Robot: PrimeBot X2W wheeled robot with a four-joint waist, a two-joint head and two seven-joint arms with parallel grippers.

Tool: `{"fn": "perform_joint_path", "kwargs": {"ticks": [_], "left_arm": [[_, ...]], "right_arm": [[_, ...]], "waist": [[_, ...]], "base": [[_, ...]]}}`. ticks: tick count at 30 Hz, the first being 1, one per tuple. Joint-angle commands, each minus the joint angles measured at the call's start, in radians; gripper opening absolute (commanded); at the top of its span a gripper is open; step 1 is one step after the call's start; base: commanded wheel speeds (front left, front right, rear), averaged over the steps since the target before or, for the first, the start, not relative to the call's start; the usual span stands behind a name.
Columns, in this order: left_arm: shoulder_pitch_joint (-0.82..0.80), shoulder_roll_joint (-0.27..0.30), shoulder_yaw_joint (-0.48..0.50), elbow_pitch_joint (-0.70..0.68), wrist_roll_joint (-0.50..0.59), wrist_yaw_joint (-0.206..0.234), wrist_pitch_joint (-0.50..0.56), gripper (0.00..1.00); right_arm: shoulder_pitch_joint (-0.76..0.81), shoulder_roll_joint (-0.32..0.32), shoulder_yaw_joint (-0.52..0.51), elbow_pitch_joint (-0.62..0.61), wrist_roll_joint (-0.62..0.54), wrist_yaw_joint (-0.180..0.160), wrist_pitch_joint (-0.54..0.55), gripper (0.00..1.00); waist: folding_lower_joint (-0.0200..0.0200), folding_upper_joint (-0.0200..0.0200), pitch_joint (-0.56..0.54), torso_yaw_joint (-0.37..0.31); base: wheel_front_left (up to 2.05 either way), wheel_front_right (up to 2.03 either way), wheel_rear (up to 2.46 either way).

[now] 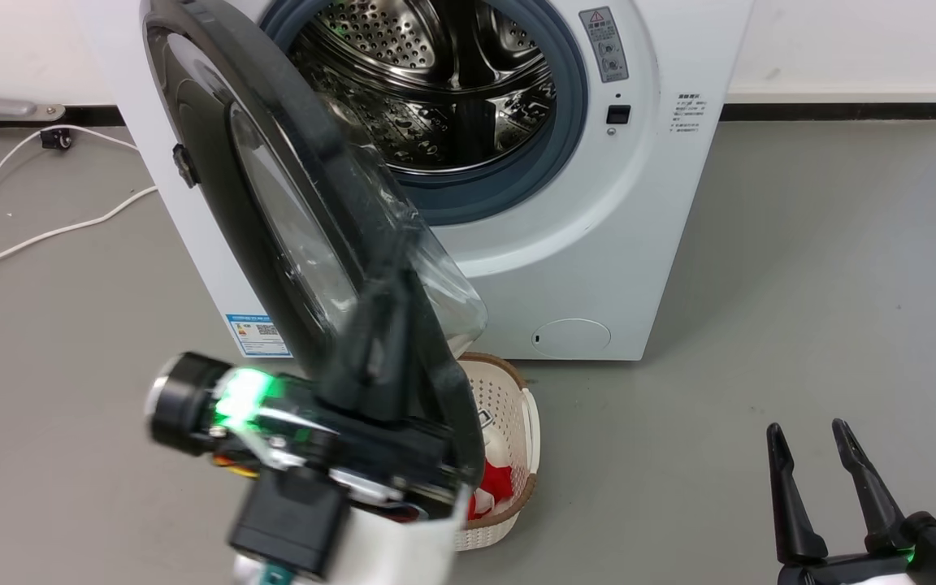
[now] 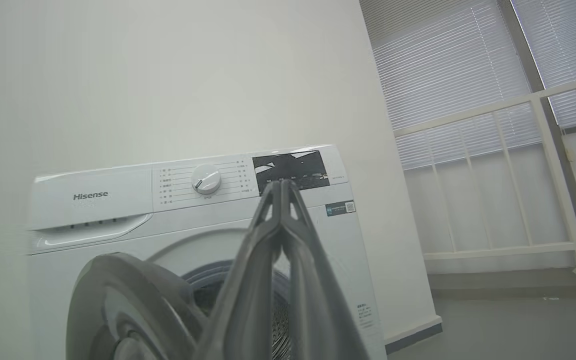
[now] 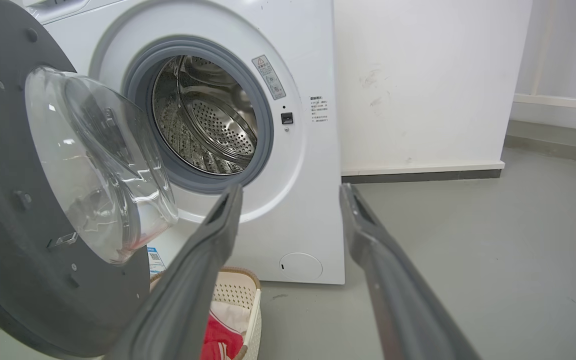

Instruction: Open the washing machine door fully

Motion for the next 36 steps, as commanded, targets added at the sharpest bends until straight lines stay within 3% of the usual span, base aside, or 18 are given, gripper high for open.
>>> {"fn": "perform_joint_path", "kwargs": {"ticks": [1, 12, 21, 27, 36], "left_arm": [[-0.016, -0.005, -0.037, -0.008, 0.005, -0.008, -0.003, 0.00], [-0.076, -0.017, -0.306, 0.012, 0.000, -0.049, -0.003, 0.00], [-0.054, 0.008, -0.437, 0.110, -0.001, -0.081, -0.003, 0.00], [-0.022, 0.038, -0.468, 0.221, -0.032, -0.094, -0.003, 0.00], [0.003, 0.053, -0.384, 0.382, -0.100, -0.063, -0.003, 0.00]], "right_arm": [[-0.016, 0.003, 0.003, -0.003, -0.004, -0.001, -0.002, 1.00], [-0.019, 0.003, 0.015, -0.004, -0.008, -0.001, -0.002, 1.00], [-0.039, 0.003, 0.031, -0.004, -0.013, -0.001, -0.002, 1.00], [-0.057, 0.003, 0.041, 0.000, -0.015, -0.001, -0.002, 1.00], [-0.088, 0.003, 0.052, 0.006, -0.031, -0.001, -0.002, 1.00]], "waist": [[0.0000, -0.0001, 0.001, -0.002], [0.0000, -0.0001, 0.012, -0.004], [0.0000, -0.0001, 0.024, 0.001], [0.0000, -0.0001, 0.042, 0.005], [0.0000, -0.0001, 0.078, -0.010]], "base": [[0.00, 0.00, 0.00], [0.00, 0.00, 0.00], [0.00, 0.00, 0.00], [0.00, 0.00, 0.00], [0.00, 0.00, 0.00]]}}
